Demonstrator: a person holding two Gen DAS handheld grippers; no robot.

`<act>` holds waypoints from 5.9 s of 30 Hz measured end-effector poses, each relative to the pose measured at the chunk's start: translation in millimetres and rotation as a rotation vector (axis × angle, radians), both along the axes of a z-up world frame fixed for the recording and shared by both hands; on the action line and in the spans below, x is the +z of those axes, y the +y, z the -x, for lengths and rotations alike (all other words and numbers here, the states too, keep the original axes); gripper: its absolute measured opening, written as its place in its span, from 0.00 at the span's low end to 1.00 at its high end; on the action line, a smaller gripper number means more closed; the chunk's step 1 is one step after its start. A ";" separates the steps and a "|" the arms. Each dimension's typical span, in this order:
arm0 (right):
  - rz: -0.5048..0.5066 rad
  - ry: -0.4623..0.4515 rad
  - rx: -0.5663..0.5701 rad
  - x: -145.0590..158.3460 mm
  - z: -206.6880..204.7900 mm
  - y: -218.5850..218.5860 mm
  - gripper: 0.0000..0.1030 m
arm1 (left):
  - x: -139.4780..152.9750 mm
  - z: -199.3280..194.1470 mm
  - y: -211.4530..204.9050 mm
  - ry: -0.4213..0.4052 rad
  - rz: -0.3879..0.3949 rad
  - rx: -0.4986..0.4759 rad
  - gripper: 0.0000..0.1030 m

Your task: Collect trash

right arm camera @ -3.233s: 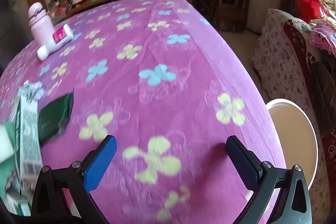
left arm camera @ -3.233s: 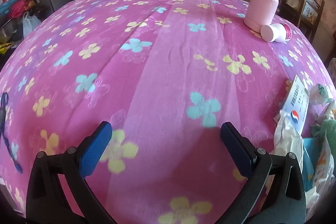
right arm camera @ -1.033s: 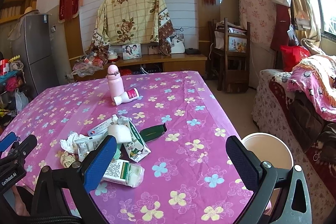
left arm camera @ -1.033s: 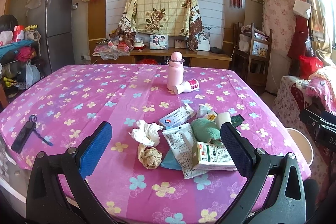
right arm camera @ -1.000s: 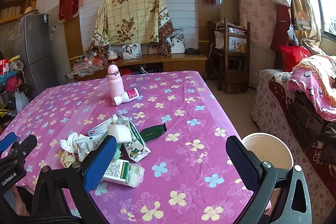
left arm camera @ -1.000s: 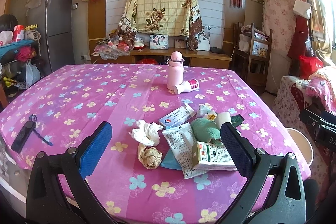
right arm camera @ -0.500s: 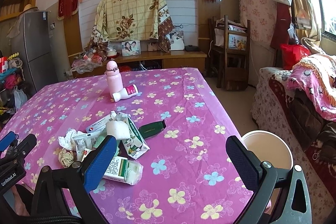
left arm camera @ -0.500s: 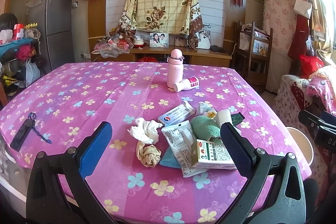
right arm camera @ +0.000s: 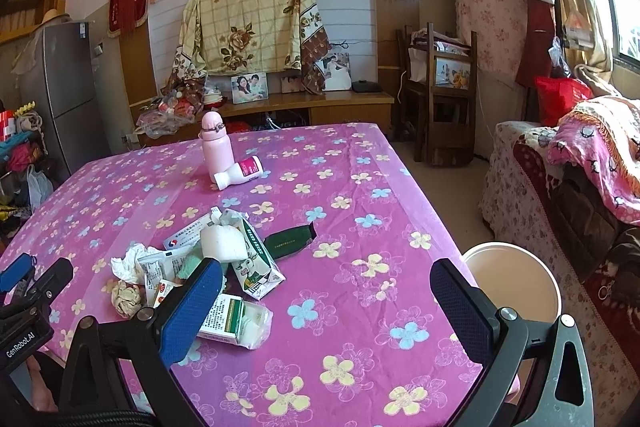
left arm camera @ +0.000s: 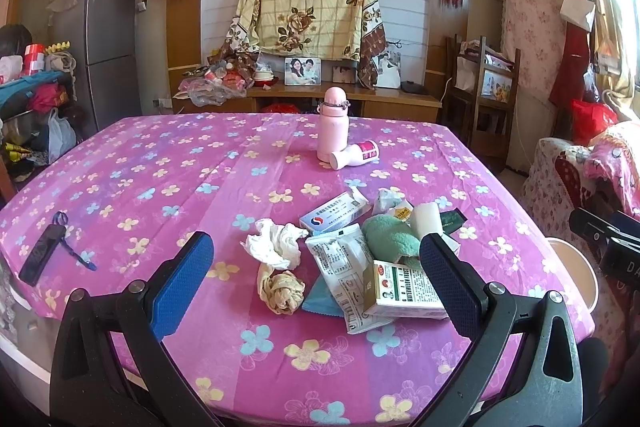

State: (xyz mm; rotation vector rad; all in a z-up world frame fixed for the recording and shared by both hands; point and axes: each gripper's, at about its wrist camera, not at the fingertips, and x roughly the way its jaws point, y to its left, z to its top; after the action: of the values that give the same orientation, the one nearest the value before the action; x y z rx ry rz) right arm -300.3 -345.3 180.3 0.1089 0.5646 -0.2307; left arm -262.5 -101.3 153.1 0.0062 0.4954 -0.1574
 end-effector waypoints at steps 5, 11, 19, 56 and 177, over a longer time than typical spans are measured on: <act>-0.001 -0.005 -0.001 -0.5 0.5 -1.1 1.00 | -2.9 0.4 -2.1 0.003 0.000 -0.002 0.99; 0.000 0.009 -0.004 -1.4 -0.2 -1.4 1.00 | -1.7 -0.2 -2.0 0.004 -0.001 -0.002 0.99; -0.001 0.009 0.002 -0.7 0.2 0.9 1.00 | -3.2 -0.3 -1.1 0.004 0.002 0.007 0.99; -0.033 0.055 0.022 -14.0 -3.0 -0.7 1.00 | -10.1 -7.5 5.3 0.044 0.001 0.029 0.99; -0.442 0.305 -0.306 -170.7 21.5 -353.4 0.61 | -43.0 -84.9 -408.3 0.479 0.031 -0.656 0.40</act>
State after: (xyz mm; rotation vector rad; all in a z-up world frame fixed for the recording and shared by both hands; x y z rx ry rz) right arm -321.8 -698.7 9.6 0.5988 0.8979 -0.4217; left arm -177.6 -509.6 110.2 0.1034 0.9587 -0.8226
